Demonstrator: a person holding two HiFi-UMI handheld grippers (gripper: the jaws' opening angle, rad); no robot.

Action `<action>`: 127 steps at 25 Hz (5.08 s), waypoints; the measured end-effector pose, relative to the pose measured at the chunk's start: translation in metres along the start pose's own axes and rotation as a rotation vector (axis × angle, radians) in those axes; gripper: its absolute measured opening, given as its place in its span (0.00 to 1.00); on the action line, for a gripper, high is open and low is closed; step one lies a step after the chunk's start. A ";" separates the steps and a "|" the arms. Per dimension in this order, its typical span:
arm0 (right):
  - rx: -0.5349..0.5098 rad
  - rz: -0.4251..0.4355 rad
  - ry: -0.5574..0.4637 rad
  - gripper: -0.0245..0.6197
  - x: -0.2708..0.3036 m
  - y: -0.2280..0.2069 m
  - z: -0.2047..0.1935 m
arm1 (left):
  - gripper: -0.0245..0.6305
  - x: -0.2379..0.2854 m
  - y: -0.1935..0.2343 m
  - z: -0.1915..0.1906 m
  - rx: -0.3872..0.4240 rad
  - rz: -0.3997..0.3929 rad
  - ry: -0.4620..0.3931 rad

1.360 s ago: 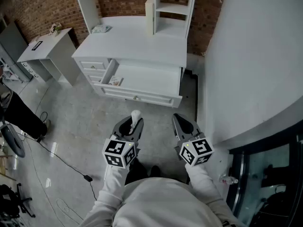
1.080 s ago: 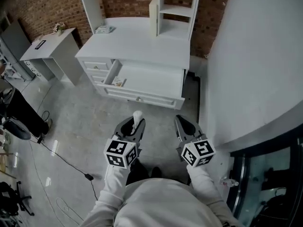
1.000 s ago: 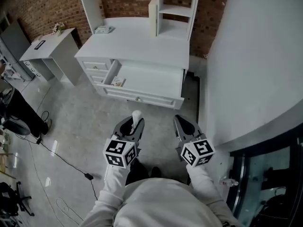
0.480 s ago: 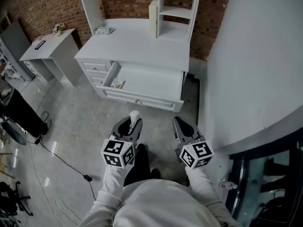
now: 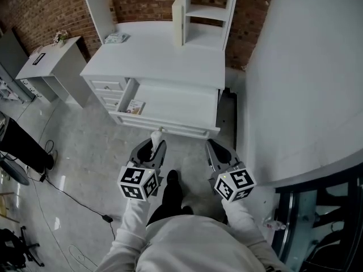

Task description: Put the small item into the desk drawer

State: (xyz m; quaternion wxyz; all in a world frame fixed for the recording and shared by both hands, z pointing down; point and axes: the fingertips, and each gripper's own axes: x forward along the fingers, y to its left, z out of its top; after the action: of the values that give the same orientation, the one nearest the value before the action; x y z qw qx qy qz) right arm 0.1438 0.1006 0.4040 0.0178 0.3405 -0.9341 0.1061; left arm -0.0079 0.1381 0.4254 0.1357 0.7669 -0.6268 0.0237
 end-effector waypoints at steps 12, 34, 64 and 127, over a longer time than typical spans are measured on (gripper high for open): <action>0.024 -0.038 0.019 0.08 0.101 -0.038 0.007 | 0.25 0.082 0.073 0.021 -0.010 -0.027 0.030; 0.045 -0.126 0.005 0.08 0.241 -0.097 0.037 | 0.25 0.212 0.168 0.063 -0.001 -0.114 0.043; 0.035 -0.139 -0.008 0.08 0.285 -0.131 0.054 | 0.25 0.262 0.196 0.070 0.008 -0.102 0.080; 0.062 -0.171 0.014 0.08 0.307 -0.185 0.058 | 0.25 0.360 0.190 -0.216 0.335 -0.343 1.047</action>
State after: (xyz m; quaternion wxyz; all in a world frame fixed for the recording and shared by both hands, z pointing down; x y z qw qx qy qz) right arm 0.0286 -0.2436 0.4140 0.0227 0.4186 -0.8977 0.1353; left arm -0.0861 -0.1884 0.7417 0.3064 0.7549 -0.3304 0.4766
